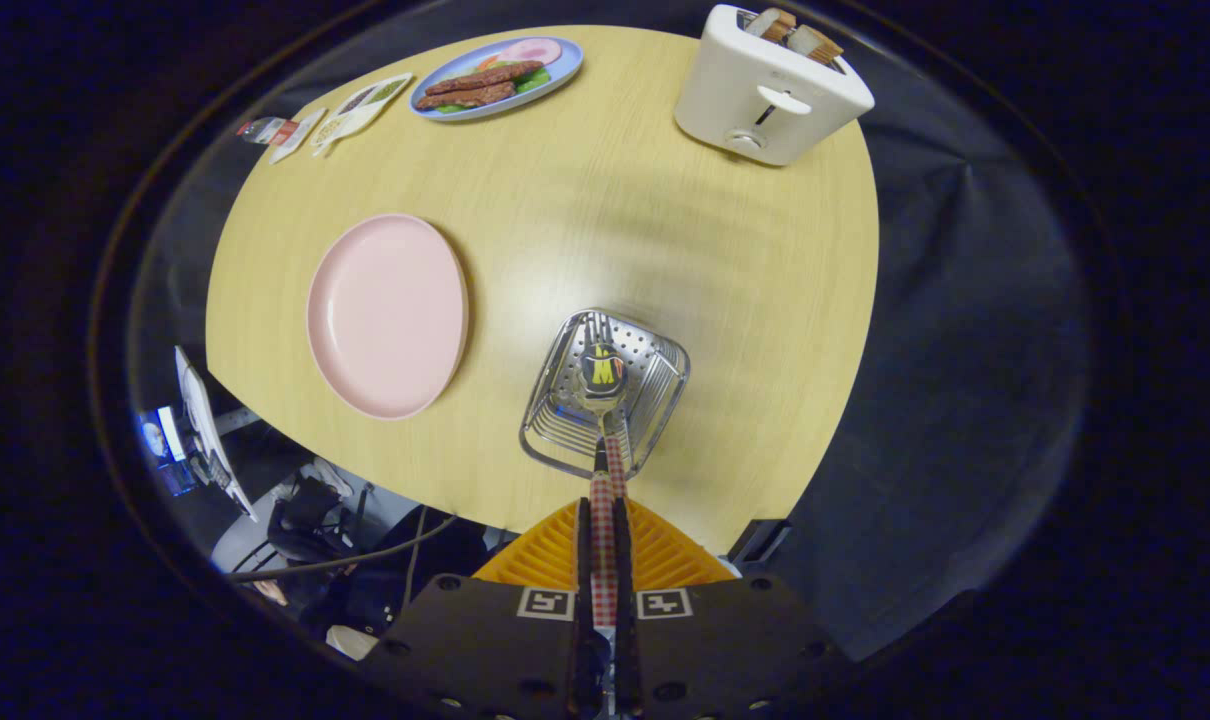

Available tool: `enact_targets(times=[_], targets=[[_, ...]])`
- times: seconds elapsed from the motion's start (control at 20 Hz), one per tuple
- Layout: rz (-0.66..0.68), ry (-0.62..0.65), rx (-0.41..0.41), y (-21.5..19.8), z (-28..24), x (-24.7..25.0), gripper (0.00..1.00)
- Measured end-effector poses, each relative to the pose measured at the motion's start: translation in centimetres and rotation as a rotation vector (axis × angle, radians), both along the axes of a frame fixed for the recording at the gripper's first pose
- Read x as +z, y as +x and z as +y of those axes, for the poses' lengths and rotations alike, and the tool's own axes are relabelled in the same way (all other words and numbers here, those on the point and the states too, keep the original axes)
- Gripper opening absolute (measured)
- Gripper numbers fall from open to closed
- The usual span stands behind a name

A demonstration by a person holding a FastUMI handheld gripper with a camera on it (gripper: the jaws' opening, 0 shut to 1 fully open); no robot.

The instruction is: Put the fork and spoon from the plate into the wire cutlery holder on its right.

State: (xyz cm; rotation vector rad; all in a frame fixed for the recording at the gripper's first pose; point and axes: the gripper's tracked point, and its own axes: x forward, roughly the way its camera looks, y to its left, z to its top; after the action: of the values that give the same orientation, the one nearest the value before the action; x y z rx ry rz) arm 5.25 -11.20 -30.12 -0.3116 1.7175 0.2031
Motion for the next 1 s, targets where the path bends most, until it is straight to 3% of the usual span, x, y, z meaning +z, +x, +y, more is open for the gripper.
enact_targets(times=[0.35, 0.45, 0.55, 0.9, 1.0], targets=[[-0.052, 0.040, -0.027, 0.8, 0.9, 0.6, 0.13], [-0.069, 0.049, -0.025, 0.7, 1.0, 0.9, 0.25], [-0.102, 0.062, -0.046, 0.8, 1.5, 1.3, 0.29], [-0.275, 0.134, -0.070, 0.5, 4.5, 3.9, 0.34], [-0.316, 0.168, -0.071, 0.0, 6.1, 4.4, 0.46]])
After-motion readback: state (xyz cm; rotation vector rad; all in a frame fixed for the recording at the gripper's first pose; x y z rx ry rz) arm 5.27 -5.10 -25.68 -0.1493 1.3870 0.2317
